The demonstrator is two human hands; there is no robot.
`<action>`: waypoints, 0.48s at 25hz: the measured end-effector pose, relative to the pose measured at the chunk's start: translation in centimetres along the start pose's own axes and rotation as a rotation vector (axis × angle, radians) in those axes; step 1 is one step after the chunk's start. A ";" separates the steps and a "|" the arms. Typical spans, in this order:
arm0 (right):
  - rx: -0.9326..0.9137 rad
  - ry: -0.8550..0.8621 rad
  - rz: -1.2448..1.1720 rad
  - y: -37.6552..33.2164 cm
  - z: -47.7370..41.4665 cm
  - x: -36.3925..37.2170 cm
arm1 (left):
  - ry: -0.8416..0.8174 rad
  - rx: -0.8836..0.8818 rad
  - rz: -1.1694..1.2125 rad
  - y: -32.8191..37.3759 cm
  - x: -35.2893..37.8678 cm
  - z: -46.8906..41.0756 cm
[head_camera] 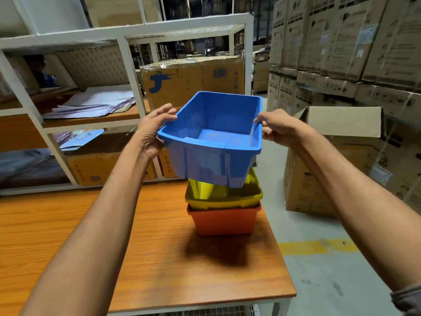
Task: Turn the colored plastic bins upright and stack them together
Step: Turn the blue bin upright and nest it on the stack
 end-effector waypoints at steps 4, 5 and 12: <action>-0.072 0.104 -0.064 0.1 -0.2 -0.2 | 0.082 -0.089 0.027 -1.2 -0.5 1.4; -0.081 0.130 -0.074 0.2 -0.1 -0.2 | 0.090 -0.084 0.053 -1.4 -0.5 1.6; -0.060 0.254 -0.242 1.8 1.3 0.8 | 0.438 0.096 -0.044 -1.6 -2.0 3.3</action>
Point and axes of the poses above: each hand's wrist, its own z-axis away from the middle knuckle, its own x-axis out of the palm, y = z × x, the point moved 10 cm from there along -z, towards the middle knuckle, and after that the axes turned 9 degrees about y, right-handed, at the moved point
